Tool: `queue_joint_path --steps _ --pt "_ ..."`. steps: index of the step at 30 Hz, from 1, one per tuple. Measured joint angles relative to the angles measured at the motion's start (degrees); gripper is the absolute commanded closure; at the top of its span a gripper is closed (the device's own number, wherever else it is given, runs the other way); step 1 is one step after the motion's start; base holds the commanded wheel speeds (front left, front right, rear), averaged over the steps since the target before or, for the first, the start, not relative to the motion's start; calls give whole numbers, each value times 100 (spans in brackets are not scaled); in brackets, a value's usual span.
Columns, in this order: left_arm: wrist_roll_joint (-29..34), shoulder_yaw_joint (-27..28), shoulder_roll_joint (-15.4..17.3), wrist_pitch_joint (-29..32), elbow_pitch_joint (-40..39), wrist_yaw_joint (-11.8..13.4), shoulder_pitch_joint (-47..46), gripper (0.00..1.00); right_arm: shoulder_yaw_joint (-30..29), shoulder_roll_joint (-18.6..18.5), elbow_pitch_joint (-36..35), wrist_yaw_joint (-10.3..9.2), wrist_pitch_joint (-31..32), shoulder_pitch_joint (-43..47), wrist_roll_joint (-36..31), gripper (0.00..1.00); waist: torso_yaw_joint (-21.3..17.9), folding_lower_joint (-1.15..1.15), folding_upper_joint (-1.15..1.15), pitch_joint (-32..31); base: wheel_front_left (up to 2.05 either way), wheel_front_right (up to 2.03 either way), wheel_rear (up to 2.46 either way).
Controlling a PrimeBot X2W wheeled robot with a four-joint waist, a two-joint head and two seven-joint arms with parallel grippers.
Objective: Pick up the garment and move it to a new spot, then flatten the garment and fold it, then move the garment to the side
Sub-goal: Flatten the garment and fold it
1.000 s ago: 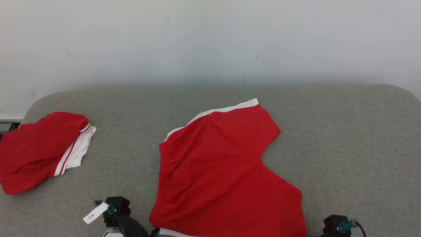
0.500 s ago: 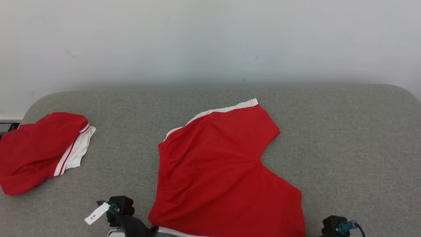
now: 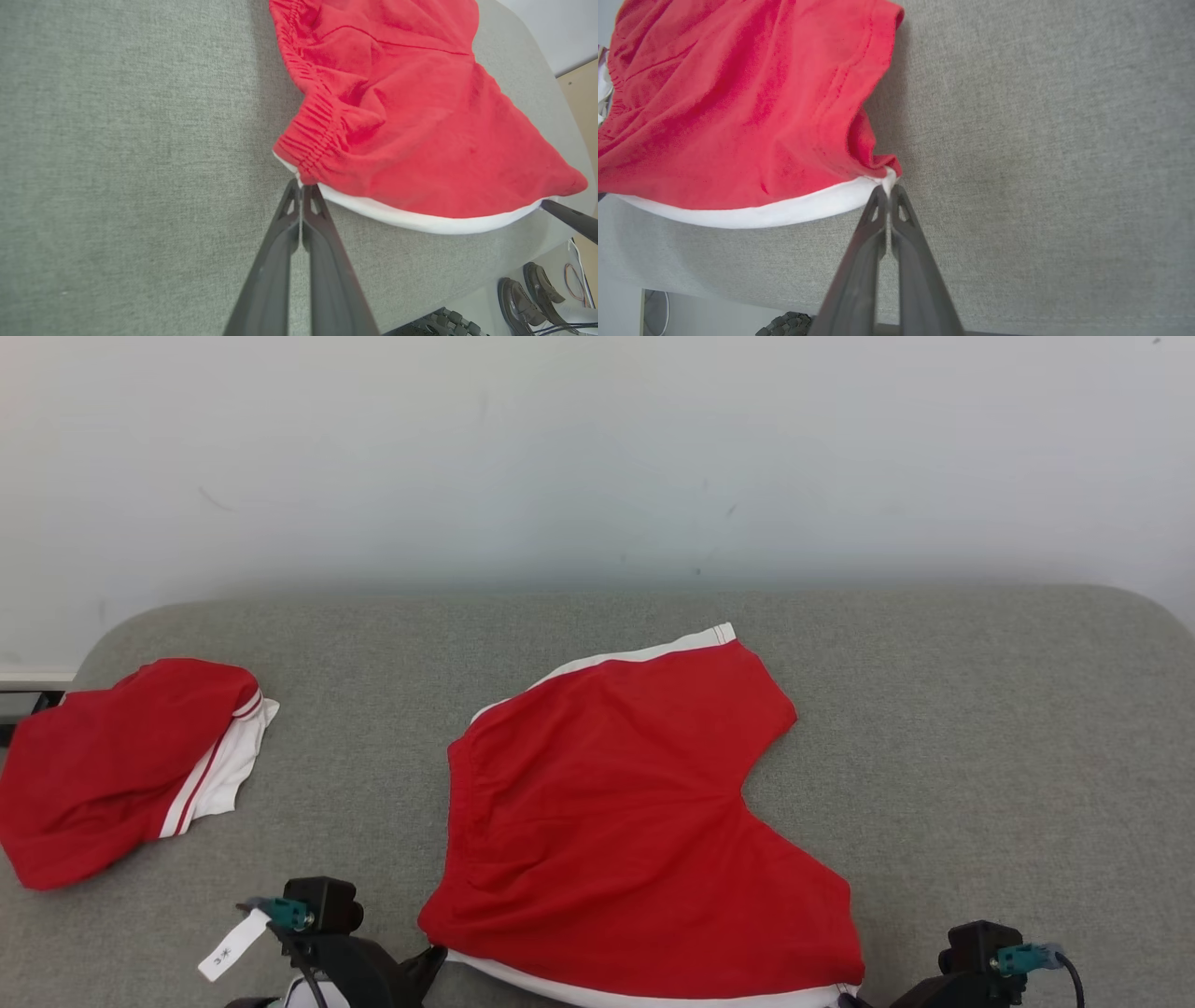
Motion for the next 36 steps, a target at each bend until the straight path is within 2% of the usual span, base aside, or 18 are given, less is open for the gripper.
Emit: queue_joint_path --steps 10,14,18,24,33,34,36 --pt "-27 -86 283 16 -683 -97 560 100 -302 -118 -1160 335 78 391 405 100 36 0 0 -107 0 0 0" --pt "-62 -99 367 90 -904 -99 664 100 -470 -118 -1575 350 73 460 576 100 63 0 0 -129 0 0 0" --pt "-62 -109 292 172 -1048 -92 560 100 -535 -120 -1730 349 83 135 622 100 86 0 0 -112 0 0 0" --pt "-60 -88 33 314 -1162 75 38 100 -506 -135 -1630 271 171 -894 514 100 109 0 0 31 0 0 0" --pt "-52 78 -338 417 -1058 525 -750 100 -420 -196 -1011 142 281 -2072 193 100 177 0 0 403 0 0 0" --pt "-51 194 -489 419 -937 692 -1166 100 -421 -219 -702 98 268 -2683 13 100 227 1 0 636 0 0 0" --pt "-22 229 -571 417 -856 798 -1397 100 -421 -249 -536 96 245 -2966 -98 100 256 1 1 757 0 0 0"
